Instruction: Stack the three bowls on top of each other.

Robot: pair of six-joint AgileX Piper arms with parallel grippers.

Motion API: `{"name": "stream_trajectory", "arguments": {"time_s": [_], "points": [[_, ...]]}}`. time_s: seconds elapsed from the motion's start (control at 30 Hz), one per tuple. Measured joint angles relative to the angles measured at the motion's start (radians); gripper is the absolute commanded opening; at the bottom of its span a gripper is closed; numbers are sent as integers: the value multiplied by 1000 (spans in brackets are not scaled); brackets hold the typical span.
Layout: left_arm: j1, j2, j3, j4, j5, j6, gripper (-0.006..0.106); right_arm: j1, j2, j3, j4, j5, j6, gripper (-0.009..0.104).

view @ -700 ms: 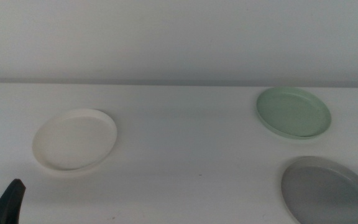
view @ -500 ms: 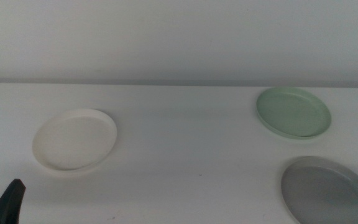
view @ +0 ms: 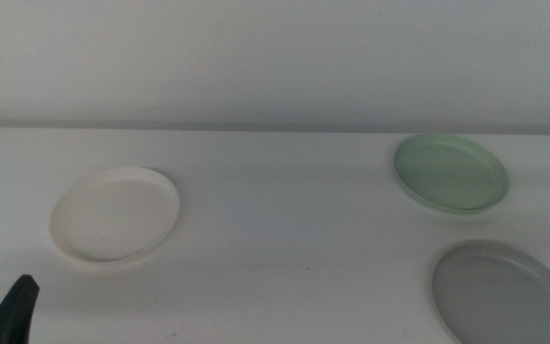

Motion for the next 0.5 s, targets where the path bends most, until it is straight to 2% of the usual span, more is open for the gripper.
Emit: {"name": "stream_trajectory", "arguments": {"time_s": [0.13, 0.23, 0.4, 0.5], "points": [[0, 0, 0, 0, 0, 0, 94, 0, 143, -43, 19, 61, -1, 93], [0, 0, 0, 0, 0, 0, 94, 0, 222, -44, 42, 41, 57, 93], [0, 0, 0, 0, 0, 0, 94, 0, 320, -44, 77, -121, 133, 93], [0, 0, 0, 0, 0, 0, 94, 0, 343, -44, 141, -208, 161, 93]]}}
